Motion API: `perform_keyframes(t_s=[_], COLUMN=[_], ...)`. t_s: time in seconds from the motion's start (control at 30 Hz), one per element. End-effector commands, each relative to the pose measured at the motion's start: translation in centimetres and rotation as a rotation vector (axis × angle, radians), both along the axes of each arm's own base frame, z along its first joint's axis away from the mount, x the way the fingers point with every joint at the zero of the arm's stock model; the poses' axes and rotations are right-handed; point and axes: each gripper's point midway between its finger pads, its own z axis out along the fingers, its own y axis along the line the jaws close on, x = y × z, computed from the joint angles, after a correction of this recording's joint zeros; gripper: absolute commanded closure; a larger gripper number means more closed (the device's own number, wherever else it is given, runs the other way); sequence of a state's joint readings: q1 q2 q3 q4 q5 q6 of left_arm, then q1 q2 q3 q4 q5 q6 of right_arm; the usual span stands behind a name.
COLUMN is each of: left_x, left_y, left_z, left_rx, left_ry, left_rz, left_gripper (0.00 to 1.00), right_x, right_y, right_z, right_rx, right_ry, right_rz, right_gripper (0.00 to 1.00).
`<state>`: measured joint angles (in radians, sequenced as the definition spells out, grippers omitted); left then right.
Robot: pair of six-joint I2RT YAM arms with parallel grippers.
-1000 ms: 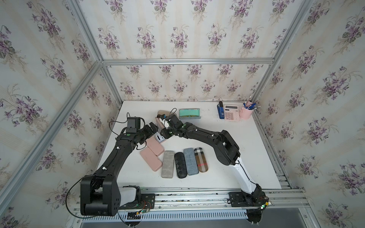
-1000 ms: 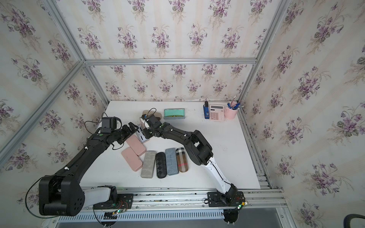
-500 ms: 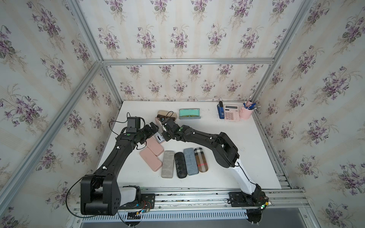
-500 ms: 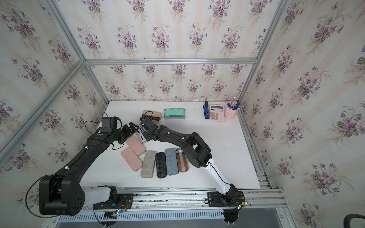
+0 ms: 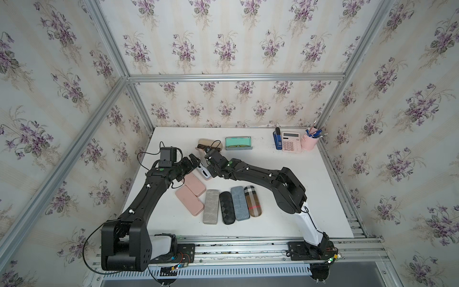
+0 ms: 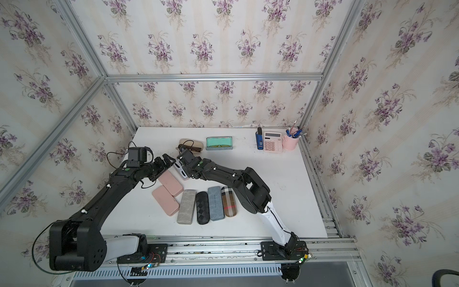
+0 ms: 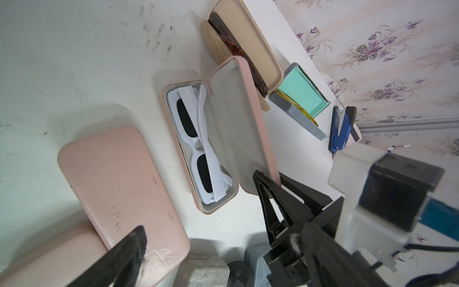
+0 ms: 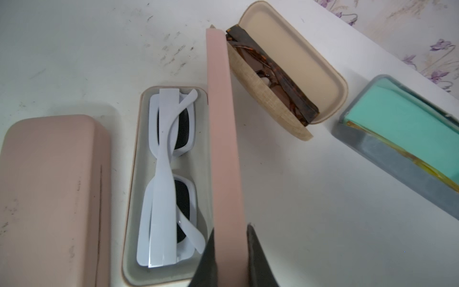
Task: Close the glasses case
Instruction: Move the glasses case to the center of the board.
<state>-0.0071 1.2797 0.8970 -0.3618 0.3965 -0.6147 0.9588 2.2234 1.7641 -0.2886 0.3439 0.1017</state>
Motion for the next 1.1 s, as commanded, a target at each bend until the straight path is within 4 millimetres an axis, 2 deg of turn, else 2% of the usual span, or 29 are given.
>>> perform_keyframes(t_s=[0.0, 0.13, 0.3, 0.43, 0.63, 0.67, 0.73, 0.83, 1.07], left_x=[0.1, -0.2, -0.8, -0.8, -0.7, -0.7, -0.6, -0.5, 0.5], left_y=[-0.9, -2.2, -4.9, -7.1, -10.1, -10.5, -11.1, -11.4, -12.8], left_z=[0.9, 1.5, 2.0, 1.1, -1.2, -1.2, -3.0, -4.5, -6.6], left_rx=[-0.003, 0.025, 0.114, 0.128, 0.152, 0.149, 0.161, 0.187, 0.141], left_ry=[-0.028, -0.040, -0.044, -0.024, 0.021, 0.021, 0.071, 0.112, 0.160], left_rz=[-0.041, -0.074, -0.133, -0.173, -0.224, -0.230, -0.235, -0.226, -0.215], left_gripper=[0.00, 0.00, 0.00, 0.00, 0.01, 0.02, 0.02, 0.09, 0.12], right_x=[0.6, 0.1, -0.8, -1.6, -2.3, -2.4, -2.7, -2.9, -3.3], right_y=[-1.5, -4.2, -8.1, -11.1, -14.5, -14.8, -15.2, -15.5, -15.6], right_z=[1.9, 2.0, 1.6, 1.2, 0.8, 0.8, 0.8, 0.7, -0.1], right_rx=[-0.009, -0.049, -0.068, -0.096, -0.125, -0.126, -0.123, -0.125, -0.121], right_ry=[-0.078, -0.089, -0.077, -0.084, -0.093, -0.091, -0.090, -0.085, -0.066], right_rz=[-0.056, -0.092, -0.145, -0.180, -0.209, -0.212, -0.213, -0.212, -0.214], right_gripper=[0.92, 0.92, 0.91, 0.91, 0.91, 0.90, 0.89, 0.87, 0.84])
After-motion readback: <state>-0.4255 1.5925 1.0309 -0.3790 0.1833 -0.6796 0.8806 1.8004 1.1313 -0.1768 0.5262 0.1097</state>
